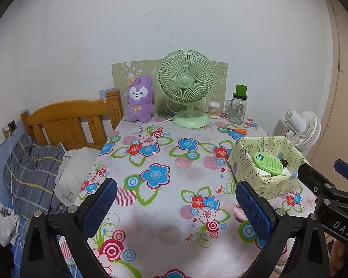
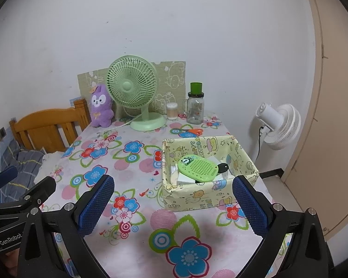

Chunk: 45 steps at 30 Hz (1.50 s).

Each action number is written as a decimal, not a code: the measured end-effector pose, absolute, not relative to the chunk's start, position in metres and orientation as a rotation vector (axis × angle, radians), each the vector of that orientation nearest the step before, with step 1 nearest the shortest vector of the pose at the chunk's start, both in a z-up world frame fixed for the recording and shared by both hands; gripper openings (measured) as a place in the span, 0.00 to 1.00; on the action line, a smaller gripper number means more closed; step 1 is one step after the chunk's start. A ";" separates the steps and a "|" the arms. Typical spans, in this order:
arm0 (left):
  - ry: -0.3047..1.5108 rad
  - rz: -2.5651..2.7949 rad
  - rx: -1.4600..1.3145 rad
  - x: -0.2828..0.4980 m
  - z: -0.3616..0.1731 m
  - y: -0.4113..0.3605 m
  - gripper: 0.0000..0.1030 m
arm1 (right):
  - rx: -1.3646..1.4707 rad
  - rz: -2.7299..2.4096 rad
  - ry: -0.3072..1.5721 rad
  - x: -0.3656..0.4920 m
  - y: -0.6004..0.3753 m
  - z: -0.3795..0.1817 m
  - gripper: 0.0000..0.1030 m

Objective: Organize rigid objects

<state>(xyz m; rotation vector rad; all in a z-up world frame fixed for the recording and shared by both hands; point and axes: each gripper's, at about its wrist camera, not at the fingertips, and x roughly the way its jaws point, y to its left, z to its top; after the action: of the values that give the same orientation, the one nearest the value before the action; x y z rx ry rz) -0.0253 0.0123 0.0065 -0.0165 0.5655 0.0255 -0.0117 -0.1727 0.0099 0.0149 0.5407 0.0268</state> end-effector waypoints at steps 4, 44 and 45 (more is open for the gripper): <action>0.566 0.026 -0.016 -0.025 0.006 0.013 1.00 | 0.008 0.031 0.539 -0.012 -0.173 0.011 1.00; 0.557 0.019 -0.011 -0.024 0.011 0.010 1.00 | 0.002 0.027 0.524 -0.012 -0.177 0.013 1.00; 0.556 0.019 -0.011 -0.024 0.011 0.010 1.00 | 0.002 0.026 0.523 -0.013 -0.176 0.013 1.00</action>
<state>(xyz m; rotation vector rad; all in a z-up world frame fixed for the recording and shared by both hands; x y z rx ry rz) -0.0239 0.0099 0.0109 -0.0113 0.5565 0.0189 -0.0128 -0.1762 0.0127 0.0019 0.5231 0.0263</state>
